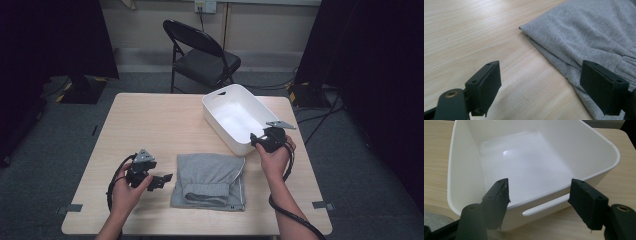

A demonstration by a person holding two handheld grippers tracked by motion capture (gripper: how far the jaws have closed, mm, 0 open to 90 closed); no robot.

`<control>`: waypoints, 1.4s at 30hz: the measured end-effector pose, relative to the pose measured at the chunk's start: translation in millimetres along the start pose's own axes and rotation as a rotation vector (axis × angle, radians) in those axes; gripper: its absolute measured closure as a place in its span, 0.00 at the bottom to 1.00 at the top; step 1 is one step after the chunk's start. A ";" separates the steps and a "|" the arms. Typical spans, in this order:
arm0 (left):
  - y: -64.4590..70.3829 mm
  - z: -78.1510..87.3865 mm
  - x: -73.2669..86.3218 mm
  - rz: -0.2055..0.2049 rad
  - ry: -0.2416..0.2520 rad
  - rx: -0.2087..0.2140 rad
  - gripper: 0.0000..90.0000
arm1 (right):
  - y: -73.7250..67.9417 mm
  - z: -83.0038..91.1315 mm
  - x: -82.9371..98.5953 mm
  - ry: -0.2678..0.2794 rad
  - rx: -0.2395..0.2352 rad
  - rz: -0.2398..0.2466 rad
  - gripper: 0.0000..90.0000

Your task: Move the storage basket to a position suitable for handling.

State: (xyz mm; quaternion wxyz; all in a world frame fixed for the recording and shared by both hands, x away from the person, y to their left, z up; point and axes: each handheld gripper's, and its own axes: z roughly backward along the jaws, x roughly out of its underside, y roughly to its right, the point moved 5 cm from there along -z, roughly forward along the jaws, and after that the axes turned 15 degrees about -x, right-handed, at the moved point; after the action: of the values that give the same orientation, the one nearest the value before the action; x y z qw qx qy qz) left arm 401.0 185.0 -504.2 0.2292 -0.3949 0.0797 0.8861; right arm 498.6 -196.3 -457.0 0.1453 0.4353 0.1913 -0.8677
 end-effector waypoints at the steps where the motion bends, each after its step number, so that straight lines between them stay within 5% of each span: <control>1: 0.2 -0.5 -0.1 0.000 0.001 -0.004 0.19 | 0.5 -0.2 -0.1 0.000 -0.002 -0.001 0.37; 16: 0.3 -3.1 -2.1 0.004 0.003 0.001 0.19 | 3.9 -1.0 -4.3 -0.015 0.018 0.029 0.44; 26: -1.3 -1.8 0.7 0.002 0.000 -0.001 0.19 | 4.4 -3.7 -2.0 0.009 0.071 -0.083 0.42; 39: -0.1 -2.4 -2.5 -0.004 0.006 0.000 0.19 | 5.2 -4.4 -4.8 -0.025 0.059 0.001 0.42; 42: 1.2 -4.0 -3.2 -0.006 0.003 0.002 0.19 | 5.2 0.5 -7.4 -0.022 0.059 0.045 0.56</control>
State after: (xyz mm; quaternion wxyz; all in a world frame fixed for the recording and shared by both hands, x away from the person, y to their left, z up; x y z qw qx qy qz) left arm 404.9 181.6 -504.6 0.2323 -0.3962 0.0795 0.8847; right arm 504.7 -200.5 -451.8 0.1539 0.4342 0.1543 -0.8741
